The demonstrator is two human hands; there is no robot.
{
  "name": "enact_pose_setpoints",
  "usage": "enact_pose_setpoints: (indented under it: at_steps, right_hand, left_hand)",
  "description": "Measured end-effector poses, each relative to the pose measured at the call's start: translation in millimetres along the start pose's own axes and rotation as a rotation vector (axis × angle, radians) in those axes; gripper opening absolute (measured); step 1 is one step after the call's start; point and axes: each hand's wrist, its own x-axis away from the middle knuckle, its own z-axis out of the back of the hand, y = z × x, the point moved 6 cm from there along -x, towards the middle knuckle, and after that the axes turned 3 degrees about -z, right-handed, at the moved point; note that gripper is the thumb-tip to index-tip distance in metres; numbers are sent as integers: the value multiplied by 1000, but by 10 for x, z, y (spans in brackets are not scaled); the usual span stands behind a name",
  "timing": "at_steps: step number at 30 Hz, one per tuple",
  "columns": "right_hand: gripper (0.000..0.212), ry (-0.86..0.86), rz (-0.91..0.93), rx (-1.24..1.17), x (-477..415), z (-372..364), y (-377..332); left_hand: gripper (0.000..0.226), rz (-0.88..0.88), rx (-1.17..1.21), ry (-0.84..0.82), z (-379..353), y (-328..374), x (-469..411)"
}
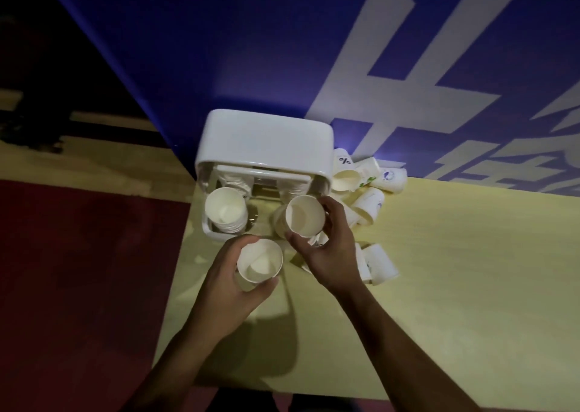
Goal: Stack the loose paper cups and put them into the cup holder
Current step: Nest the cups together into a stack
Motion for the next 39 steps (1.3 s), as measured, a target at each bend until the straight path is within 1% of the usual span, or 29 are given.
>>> enact_pose_setpoints:
  at_steps: [3,5,9,11,13,15,18,19,22,24,26,28,31,34,39]
  right_hand:
    - [61,-5,-11,61,-22,-206,118]
    - [61,-12,-31,137,-31,-310,235]
    - [72,-8,-79,322,-75,-438,490]
    - [79,21,-85,421,-97,-453,569]
    - [81,45,-115,475,-109,-453,585]
    - [81,37,-147,473,-122,-463,604]
    - [86,-10,-140,474,-81,-446,604]
    - [80,4,-146,423,-42,-395,578]
    - [41,129,-231,115,77,-117,399]
    - [33,104,-248,-70,107,-7,227]
    - [34,41,-187,-119,94,35,51]
    - [37,6,-130,-89,51,43,-18]
    - [38,-8,-73,6,-36,31,72]
    - [37,-45,-96,72,-124,-10,267]
    - [39,-100,-101,258,-236,-123,607]
  left_hand:
    - [67,-7,-14,1,149,-69,49]
    - [67,-7,-12,3,216,-103,73]
    - [68,1,-11,12,269,-147,80]
    - [69,5,-1,-3,250,-134,52]
    - [68,-3,7,-15,222,-85,1]
    - [68,-16,11,-20,177,-27,-78]
    - [72,-39,-16,2,106,88,-222]
    - [73,-46,-38,5,78,133,-275]
    - [76,-90,-77,6,-14,269,-433]
    - [77,-148,-99,14,-78,333,-534]
    - [77,-184,-107,4,-156,365,-634]
    - [76,-180,-108,-12,-232,396,-726]
    - [75,-152,-117,-37,-347,367,-857]
    - [76,-114,-170,-73,-464,244,-975]
    - [76,-60,-280,-148,-648,-72,-1117]
